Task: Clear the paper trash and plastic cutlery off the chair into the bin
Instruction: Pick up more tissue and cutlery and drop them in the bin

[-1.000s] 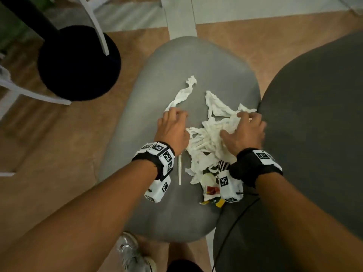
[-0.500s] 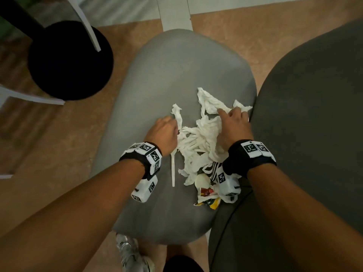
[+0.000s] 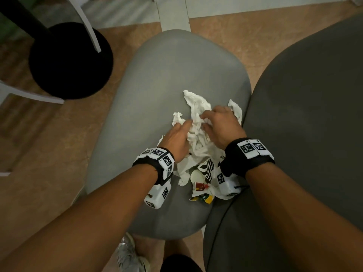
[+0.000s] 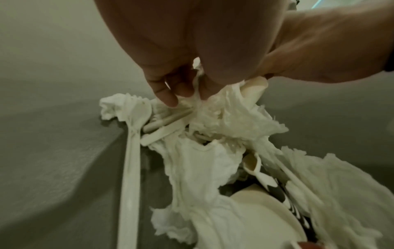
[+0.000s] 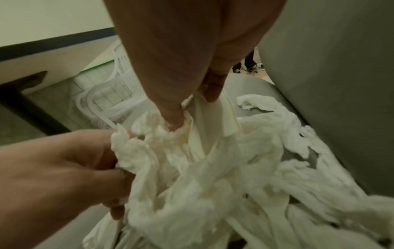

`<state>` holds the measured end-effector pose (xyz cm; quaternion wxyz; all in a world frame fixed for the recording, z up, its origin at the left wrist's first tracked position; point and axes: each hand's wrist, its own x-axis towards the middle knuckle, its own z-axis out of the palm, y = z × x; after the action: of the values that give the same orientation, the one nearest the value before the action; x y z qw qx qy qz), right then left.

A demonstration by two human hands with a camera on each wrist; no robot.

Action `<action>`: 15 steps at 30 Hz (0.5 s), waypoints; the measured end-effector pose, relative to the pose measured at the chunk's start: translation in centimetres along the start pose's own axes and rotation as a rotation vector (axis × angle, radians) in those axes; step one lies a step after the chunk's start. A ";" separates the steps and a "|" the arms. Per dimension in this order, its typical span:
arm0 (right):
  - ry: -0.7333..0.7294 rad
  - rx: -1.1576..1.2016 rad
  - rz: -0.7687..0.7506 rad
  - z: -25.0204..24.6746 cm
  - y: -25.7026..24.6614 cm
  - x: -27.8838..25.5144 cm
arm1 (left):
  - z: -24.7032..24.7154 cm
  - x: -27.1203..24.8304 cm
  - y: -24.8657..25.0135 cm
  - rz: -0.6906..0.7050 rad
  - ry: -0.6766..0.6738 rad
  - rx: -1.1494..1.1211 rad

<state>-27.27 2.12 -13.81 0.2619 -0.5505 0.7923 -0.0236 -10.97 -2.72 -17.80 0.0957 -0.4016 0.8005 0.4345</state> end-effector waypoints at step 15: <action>0.001 0.133 -0.143 0.9 -9.1 -2.6 | -4.0 -8.0 -5.6 -0.052 0.519 -0.378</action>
<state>-18.40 1.09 -10.56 0.2951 -0.5868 0.7480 -0.0952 -0.84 -3.04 -14.85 -0.1768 -0.5298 0.6929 0.4560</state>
